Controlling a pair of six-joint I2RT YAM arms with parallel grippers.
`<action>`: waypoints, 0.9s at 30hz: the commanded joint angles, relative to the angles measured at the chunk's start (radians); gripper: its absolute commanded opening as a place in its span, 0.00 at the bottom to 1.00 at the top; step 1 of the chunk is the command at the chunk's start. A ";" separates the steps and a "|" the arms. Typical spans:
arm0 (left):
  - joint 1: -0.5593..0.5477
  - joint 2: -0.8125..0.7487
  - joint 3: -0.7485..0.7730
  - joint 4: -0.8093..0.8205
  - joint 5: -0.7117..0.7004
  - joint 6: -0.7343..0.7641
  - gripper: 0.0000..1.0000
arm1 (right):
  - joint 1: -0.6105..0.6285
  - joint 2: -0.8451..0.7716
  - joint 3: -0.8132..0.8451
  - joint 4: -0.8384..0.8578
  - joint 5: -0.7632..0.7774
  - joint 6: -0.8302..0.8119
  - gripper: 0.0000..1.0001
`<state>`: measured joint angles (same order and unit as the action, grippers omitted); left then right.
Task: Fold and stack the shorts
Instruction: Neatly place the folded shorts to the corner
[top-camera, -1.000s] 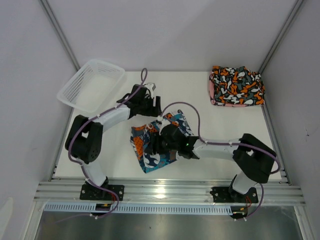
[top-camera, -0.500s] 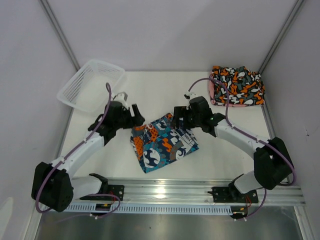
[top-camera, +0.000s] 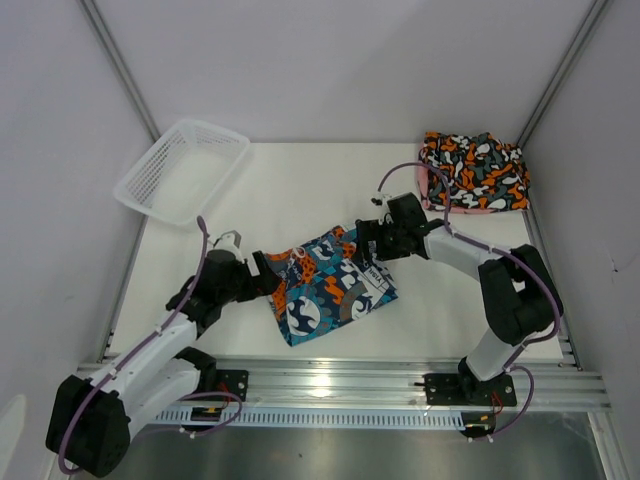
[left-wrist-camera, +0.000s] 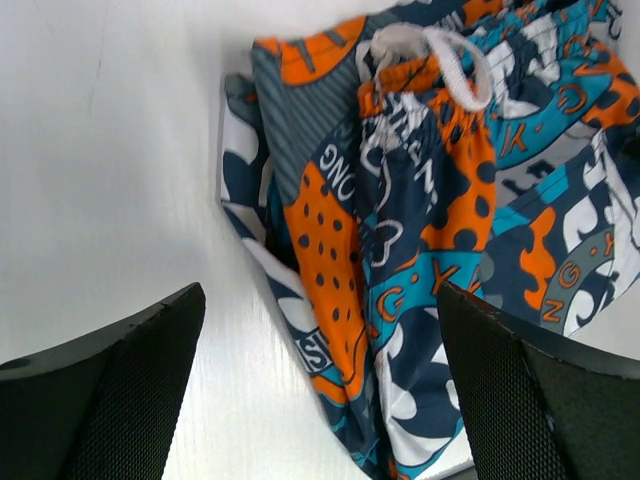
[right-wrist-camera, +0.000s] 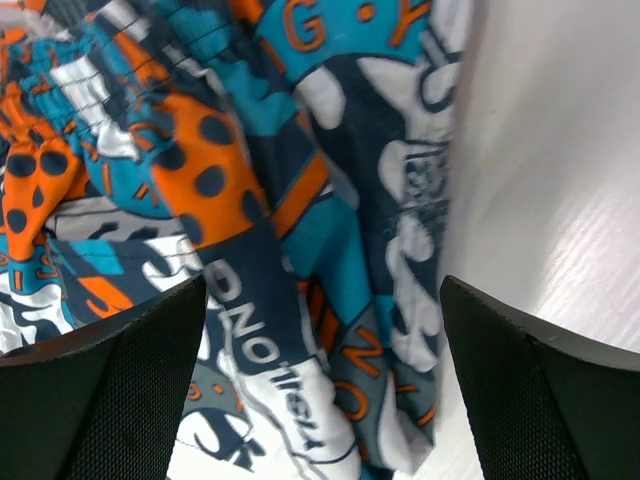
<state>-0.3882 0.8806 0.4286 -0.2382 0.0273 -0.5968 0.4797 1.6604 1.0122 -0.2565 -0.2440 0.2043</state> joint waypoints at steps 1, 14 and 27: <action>-0.012 -0.055 -0.088 0.108 0.043 -0.060 0.99 | -0.065 0.021 -0.001 0.069 -0.118 -0.023 0.99; -0.080 0.127 -0.140 0.295 0.023 -0.106 0.99 | -0.064 0.105 0.005 0.086 -0.087 -0.031 0.99; -0.100 0.258 -0.140 0.419 0.017 -0.100 0.99 | -0.059 0.144 0.008 0.088 -0.173 -0.025 0.48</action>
<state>-0.4767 1.1187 0.2993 0.1677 0.0372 -0.6853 0.4156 1.7844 1.0122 -0.1745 -0.3748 0.1825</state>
